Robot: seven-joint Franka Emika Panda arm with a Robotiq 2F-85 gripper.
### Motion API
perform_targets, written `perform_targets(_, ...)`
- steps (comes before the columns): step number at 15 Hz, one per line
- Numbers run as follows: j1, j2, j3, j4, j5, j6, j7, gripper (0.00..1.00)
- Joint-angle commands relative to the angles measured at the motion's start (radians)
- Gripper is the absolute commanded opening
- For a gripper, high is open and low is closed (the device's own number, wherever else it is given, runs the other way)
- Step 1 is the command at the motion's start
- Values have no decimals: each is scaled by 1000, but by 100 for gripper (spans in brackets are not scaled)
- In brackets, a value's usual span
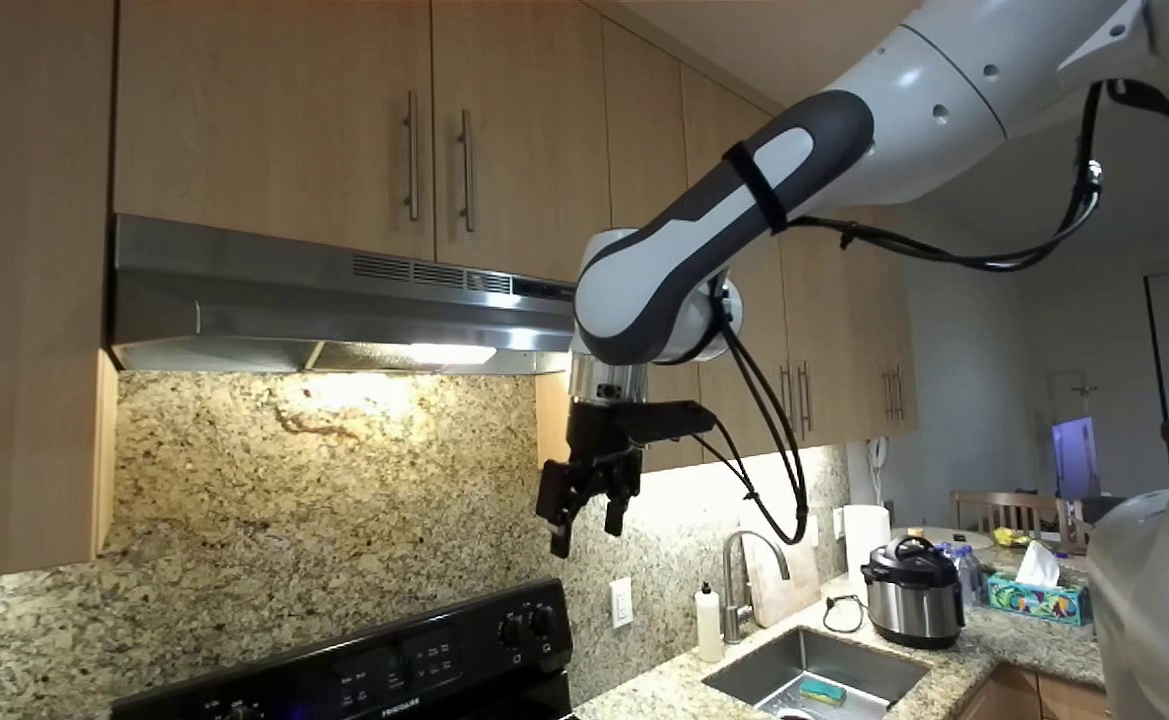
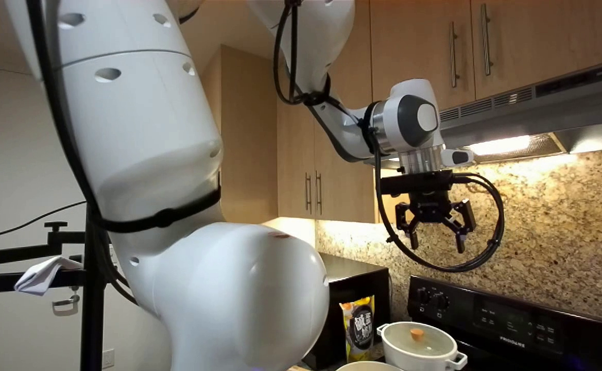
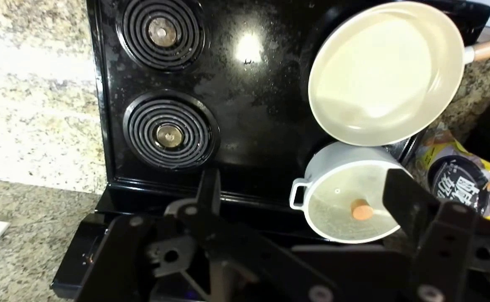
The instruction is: Turn on the light of the hood
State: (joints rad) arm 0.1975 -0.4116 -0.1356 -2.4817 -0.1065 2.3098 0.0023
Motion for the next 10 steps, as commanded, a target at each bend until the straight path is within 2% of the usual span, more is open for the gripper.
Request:
perform_targets(1,-69,-2,85,-6,24,-82,-1,100)
perform_targets(4,-92,-8,118,-14,24,-121,9,100)
perform_targets(10,-108,6,134,2,16,-109,-7,100)
